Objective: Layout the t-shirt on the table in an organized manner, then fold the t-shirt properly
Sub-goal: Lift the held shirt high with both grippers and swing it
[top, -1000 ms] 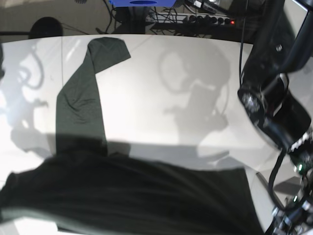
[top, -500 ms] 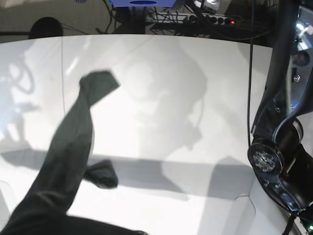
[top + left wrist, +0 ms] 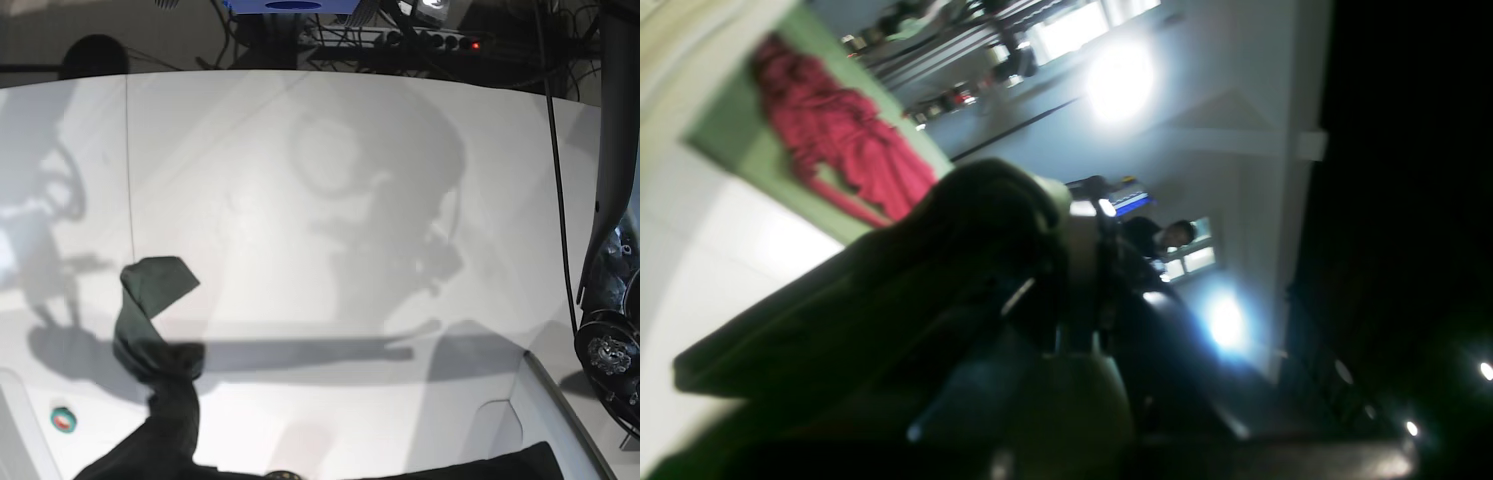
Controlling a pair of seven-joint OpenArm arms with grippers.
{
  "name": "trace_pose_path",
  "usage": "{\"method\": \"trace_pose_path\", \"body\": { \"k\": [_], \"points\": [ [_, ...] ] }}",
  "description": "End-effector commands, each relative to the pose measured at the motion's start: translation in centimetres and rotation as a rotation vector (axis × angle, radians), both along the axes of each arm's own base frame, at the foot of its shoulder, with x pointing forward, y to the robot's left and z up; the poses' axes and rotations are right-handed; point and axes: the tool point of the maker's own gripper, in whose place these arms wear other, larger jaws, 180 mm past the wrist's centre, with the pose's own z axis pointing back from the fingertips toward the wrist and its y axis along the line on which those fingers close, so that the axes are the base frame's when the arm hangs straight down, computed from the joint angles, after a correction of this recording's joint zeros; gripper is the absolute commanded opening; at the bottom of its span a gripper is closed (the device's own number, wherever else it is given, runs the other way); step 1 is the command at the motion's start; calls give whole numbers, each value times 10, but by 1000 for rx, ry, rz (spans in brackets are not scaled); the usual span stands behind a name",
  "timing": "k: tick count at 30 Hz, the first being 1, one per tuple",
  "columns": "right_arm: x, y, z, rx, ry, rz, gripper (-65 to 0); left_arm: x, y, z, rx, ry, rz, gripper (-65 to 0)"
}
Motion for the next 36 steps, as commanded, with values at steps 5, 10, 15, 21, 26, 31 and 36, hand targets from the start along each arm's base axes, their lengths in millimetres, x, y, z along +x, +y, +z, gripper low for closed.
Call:
{"method": "trace_pose_path", "body": {
  "k": [5,10,15,21,26,31,36],
  "points": [
    [1,3,25,14,-62,3,-650,-7,4,41,-2,-100,9,-650],
    [-3,-6,31,38,-81,-12,-650,-3,3,-8,0,-14,8,-650],
    [-14,-36,19,111,-79,-63,-650,-4,-3,-58,6,82,-20,-650],
    [-32,-69,-51,238,26,-130,-650,-18,-4,-104,49,156,-22,-650],
    [-50,-91,-95,296,96,-182,-650,-30,-8,-143,37,206,-33,-650],
    [-77,-104,-116,280,131,-212,-650,-42,-21,-171,26,237,-114,-650],
    [-110,-118,-129,275,157,-253,-650,-62,-17,-195,17,261,-125,-650]
  ]
}}
